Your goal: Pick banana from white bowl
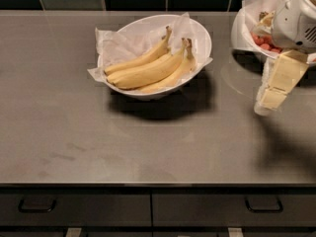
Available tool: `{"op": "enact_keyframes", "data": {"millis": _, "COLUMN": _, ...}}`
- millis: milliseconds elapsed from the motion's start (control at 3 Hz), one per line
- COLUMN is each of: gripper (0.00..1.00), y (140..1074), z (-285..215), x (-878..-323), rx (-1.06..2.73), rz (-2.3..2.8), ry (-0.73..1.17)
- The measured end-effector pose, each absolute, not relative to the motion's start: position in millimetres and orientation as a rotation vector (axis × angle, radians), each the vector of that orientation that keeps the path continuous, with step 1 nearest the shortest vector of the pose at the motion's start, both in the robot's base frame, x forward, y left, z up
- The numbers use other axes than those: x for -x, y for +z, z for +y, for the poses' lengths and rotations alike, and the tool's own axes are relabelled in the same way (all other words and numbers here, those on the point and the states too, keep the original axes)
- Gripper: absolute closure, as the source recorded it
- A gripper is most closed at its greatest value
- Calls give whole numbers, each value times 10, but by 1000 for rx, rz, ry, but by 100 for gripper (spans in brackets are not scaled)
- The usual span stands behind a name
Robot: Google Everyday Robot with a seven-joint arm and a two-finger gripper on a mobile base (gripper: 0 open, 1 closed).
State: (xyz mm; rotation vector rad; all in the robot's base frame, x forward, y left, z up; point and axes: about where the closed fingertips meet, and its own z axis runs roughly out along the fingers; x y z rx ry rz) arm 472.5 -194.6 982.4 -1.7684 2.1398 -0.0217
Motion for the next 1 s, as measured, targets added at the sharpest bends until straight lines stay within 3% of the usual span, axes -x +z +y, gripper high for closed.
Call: {"op": "enact_keyframes", "data": {"millis": 1000, "gripper": 0, "y": 9806, "z": -1036, "x": -5752, "rx": 1897, "rz": 1873, "ry": 208}}
